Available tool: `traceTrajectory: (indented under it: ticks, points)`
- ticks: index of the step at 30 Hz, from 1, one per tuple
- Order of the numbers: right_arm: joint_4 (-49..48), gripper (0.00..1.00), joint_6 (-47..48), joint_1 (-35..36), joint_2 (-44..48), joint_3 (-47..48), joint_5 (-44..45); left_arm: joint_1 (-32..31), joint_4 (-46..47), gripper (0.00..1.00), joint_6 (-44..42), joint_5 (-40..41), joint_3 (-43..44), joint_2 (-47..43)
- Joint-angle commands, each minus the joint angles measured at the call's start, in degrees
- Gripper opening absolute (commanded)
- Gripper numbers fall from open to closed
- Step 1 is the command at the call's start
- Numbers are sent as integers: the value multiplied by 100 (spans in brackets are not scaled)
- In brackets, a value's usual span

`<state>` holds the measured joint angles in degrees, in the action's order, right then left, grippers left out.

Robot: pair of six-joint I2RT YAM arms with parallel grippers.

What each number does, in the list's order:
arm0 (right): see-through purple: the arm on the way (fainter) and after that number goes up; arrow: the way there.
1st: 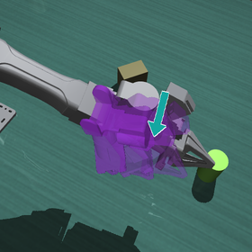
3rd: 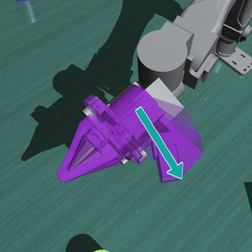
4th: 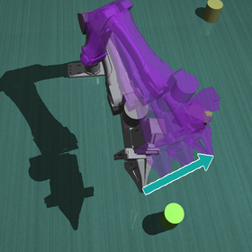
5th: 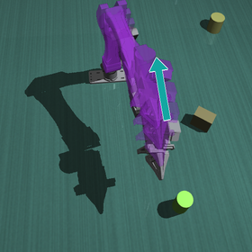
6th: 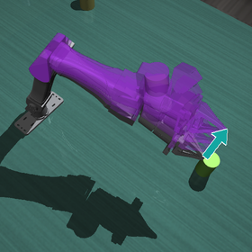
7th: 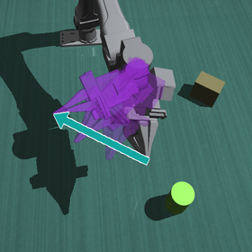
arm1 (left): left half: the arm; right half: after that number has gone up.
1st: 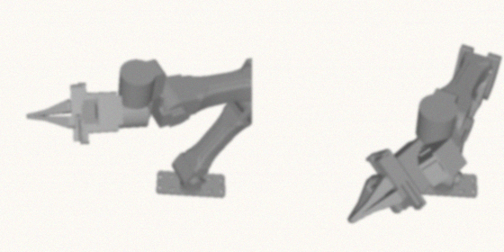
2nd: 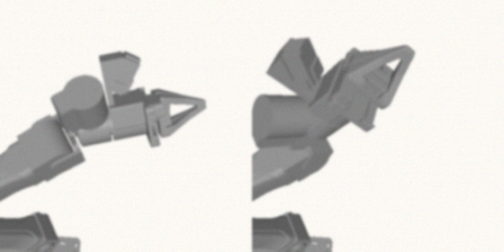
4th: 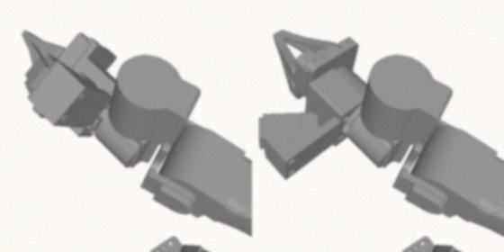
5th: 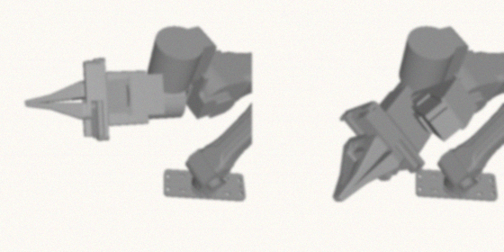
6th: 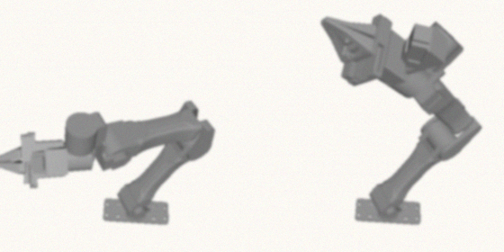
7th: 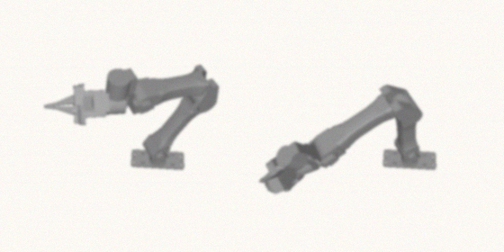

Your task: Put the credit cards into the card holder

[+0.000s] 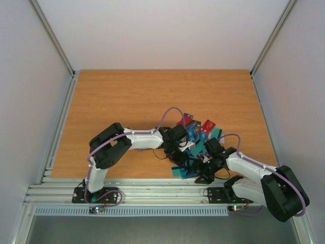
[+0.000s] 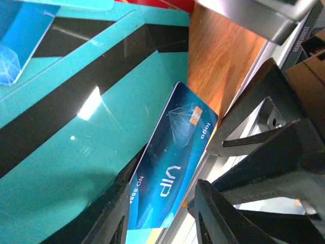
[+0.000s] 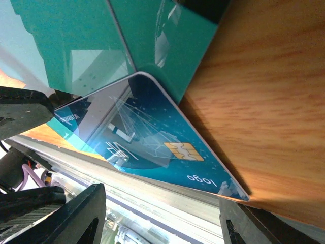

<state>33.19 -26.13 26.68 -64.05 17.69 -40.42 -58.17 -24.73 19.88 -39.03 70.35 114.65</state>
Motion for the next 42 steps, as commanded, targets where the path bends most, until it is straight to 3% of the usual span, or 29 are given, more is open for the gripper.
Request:
traceTrajectory:
  ticks: [1, 17, 42]
  points:
    - [-667, 61, -7, -22, -61, -99, 290, -107, -71, 38, -59, -310, 334, 219]
    - [-1201, 59, -225, -22, -78, -335, 197, -162, -36, 34, 34, -217, 11, 185]
    - [-1675, 56, -428, -22, -273, -421, 202, -247, 563, 24, 492, -955, -279, 204]
